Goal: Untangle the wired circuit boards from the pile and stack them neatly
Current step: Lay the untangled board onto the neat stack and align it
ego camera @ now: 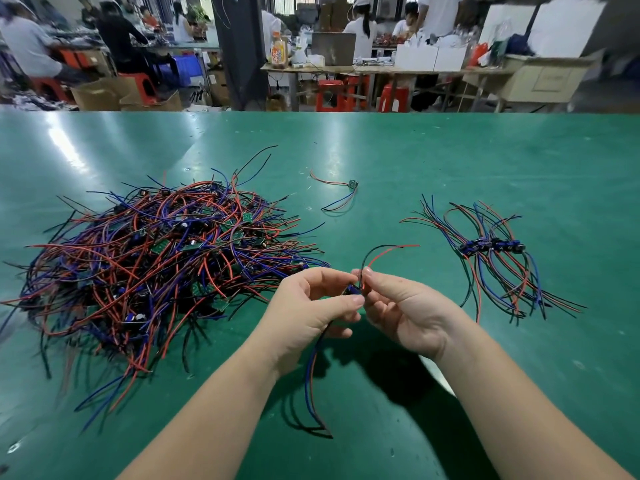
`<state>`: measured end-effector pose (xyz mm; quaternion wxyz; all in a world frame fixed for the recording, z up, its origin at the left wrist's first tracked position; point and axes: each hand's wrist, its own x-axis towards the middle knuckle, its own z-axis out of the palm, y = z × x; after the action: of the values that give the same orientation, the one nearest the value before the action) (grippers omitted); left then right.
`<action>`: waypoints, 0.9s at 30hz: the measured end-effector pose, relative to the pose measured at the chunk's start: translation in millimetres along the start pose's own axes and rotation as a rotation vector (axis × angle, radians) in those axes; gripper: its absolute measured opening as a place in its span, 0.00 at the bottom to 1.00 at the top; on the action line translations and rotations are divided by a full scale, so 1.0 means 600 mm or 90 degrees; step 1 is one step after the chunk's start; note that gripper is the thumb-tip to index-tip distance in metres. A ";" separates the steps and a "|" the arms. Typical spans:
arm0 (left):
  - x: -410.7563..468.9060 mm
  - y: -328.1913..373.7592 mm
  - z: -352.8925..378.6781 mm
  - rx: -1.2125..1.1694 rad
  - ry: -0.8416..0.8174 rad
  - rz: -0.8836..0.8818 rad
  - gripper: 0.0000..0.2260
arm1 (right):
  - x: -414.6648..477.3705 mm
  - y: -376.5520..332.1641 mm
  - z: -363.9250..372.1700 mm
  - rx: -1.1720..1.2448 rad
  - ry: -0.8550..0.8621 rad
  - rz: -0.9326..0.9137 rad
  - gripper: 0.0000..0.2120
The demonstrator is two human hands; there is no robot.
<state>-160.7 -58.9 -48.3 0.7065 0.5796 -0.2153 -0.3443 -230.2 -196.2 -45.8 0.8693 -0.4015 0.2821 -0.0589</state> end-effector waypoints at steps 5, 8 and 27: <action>-0.002 0.005 -0.002 -0.041 -0.043 -0.066 0.10 | -0.004 -0.003 -0.003 -0.006 -0.044 -0.002 0.06; -0.002 0.009 -0.002 -0.061 -0.074 -0.089 0.11 | -0.003 -0.003 -0.005 -0.011 -0.040 -0.005 0.07; 0.010 -0.019 0.007 0.199 0.013 -0.080 0.06 | 0.008 -0.043 -0.050 -0.098 0.173 -0.267 0.10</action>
<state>-162.2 -67.1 -58.9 0.5873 0.6982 -0.2220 -0.3441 -239.0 -235.1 -44.4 0.7593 -0.5046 0.3103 -0.2694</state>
